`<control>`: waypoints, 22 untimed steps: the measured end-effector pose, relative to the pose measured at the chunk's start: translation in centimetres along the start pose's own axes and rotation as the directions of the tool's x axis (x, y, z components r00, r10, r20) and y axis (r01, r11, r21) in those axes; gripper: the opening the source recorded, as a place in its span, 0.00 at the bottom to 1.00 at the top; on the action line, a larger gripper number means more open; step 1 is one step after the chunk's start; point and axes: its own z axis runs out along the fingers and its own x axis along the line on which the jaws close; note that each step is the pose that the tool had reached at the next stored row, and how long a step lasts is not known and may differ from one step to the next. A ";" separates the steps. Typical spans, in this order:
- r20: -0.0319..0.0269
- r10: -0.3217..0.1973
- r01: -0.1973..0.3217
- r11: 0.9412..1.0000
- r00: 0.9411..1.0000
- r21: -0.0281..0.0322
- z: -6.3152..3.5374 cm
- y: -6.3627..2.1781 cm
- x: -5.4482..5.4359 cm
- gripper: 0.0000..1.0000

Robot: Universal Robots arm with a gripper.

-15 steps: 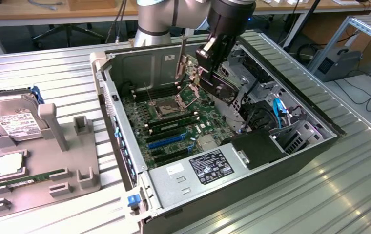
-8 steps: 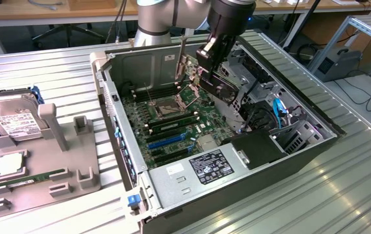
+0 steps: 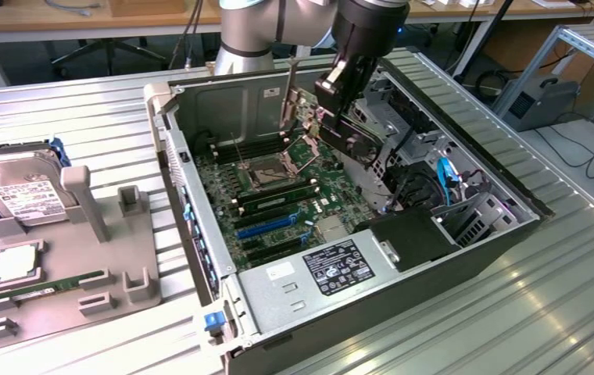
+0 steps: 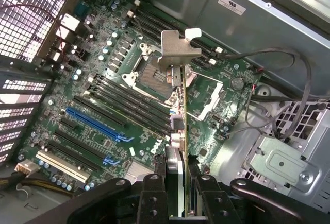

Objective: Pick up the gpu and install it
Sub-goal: 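Insert the gpu into the slot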

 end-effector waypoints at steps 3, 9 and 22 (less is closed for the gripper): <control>0.000 -0.007 0.007 1.000 1.000 0.000 0.00 0.00 0.0 0.27; -0.001 -0.025 0.025 1.000 1.000 -0.001 0.00 0.00 0.0 0.27; -0.003 -0.067 0.067 0.998 0.998 -0.002 0.00 0.00 0.0 0.27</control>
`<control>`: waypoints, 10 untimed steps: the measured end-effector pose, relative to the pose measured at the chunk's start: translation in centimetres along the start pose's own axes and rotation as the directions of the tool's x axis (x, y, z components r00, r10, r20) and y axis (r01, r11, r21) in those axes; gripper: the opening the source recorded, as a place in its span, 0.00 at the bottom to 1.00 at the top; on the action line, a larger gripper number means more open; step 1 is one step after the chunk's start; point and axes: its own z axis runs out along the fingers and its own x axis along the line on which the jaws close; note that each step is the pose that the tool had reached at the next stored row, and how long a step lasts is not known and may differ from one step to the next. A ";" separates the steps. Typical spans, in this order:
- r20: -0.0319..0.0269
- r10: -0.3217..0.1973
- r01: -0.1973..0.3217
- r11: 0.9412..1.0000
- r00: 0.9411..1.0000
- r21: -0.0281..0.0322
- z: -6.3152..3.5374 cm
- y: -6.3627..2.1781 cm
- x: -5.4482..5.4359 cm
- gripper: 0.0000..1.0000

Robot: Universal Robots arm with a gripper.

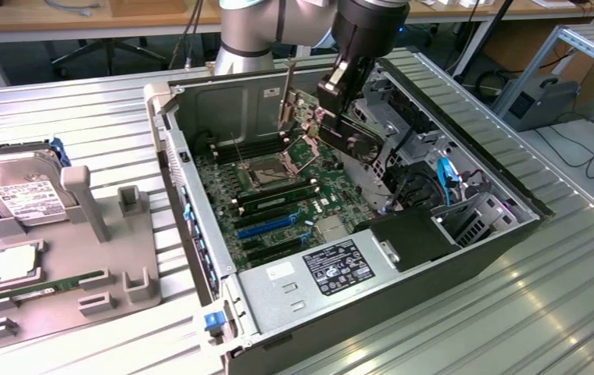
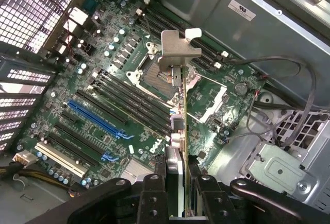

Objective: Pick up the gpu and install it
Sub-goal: 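Insert the gpu into the slot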

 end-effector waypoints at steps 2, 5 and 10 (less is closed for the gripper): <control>0.000 -0.006 0.006 1.000 1.000 0.000 0.00 0.00 0.0 0.27; -0.001 -0.015 0.015 1.000 1.000 0.000 0.00 0.00 0.0 0.27; -0.001 -0.031 0.031 1.000 1.000 -0.001 0.00 0.00 0.0 0.27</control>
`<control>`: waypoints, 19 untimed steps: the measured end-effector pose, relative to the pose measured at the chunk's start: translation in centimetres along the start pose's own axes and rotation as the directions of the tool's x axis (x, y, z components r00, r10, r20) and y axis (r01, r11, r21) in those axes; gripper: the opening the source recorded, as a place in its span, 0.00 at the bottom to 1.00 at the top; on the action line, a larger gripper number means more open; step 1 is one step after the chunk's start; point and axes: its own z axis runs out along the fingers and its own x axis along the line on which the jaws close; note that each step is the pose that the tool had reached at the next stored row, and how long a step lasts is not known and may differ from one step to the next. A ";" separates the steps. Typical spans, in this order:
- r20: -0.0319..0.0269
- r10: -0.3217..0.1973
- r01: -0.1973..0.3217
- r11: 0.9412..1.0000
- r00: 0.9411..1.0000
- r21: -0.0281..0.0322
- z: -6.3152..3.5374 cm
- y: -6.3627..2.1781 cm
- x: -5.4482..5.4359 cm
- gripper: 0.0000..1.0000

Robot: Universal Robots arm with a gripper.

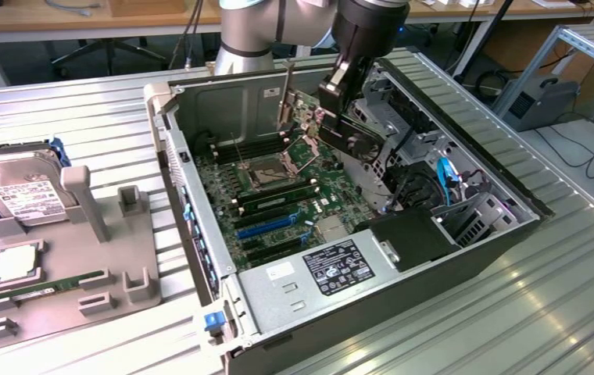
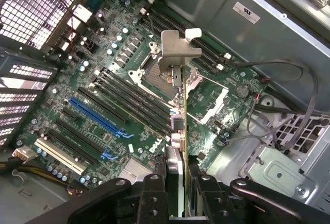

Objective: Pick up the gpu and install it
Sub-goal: 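Insert the gpu into the slot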

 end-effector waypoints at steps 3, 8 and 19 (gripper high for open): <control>0.000 -0.008 0.008 1.000 1.000 0.000 0.00 0.00 0.0 0.27; -0.001 -0.021 0.021 1.000 1.000 -0.001 0.00 0.00 0.0 0.27; -0.002 -0.052 0.052 0.999 0.999 -0.001 0.00 0.00 0.0 0.27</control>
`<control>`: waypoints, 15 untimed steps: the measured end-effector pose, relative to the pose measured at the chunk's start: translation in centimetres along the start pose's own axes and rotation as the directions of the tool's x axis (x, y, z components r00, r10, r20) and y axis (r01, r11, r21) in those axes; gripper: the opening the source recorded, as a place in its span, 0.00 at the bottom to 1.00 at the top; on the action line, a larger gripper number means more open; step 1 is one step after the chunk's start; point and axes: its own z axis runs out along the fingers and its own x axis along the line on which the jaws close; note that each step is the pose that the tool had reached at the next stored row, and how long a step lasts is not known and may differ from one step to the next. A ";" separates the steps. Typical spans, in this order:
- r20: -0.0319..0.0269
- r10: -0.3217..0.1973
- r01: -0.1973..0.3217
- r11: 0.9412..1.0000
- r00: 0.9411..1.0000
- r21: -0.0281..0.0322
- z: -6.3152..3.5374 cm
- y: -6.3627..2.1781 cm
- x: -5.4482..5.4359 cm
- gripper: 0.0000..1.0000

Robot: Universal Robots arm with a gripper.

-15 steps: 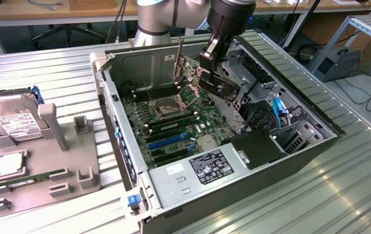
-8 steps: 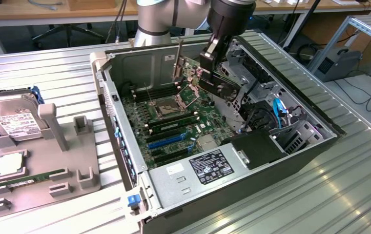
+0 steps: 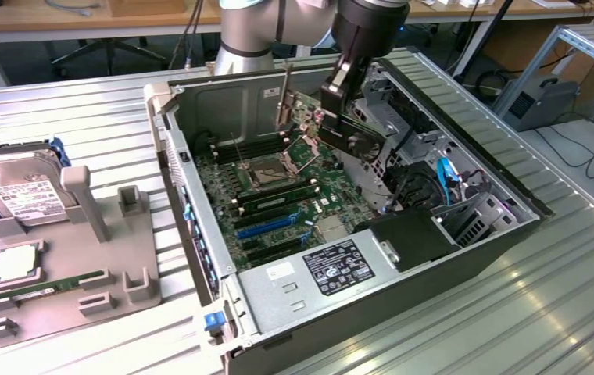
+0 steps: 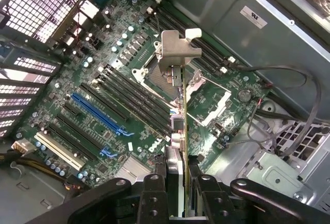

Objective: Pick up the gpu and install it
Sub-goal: 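Insert the gpu into the slot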

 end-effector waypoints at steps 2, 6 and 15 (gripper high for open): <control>0.000 -0.009 0.009 1.000 1.000 0.000 0.00 0.00 0.0 0.27; -0.001 -0.023 0.023 1.000 1.000 -0.001 0.00 0.00 0.0 0.27; -0.003 -0.068 0.068 0.998 0.998 -0.002 0.00 0.00 0.0 0.27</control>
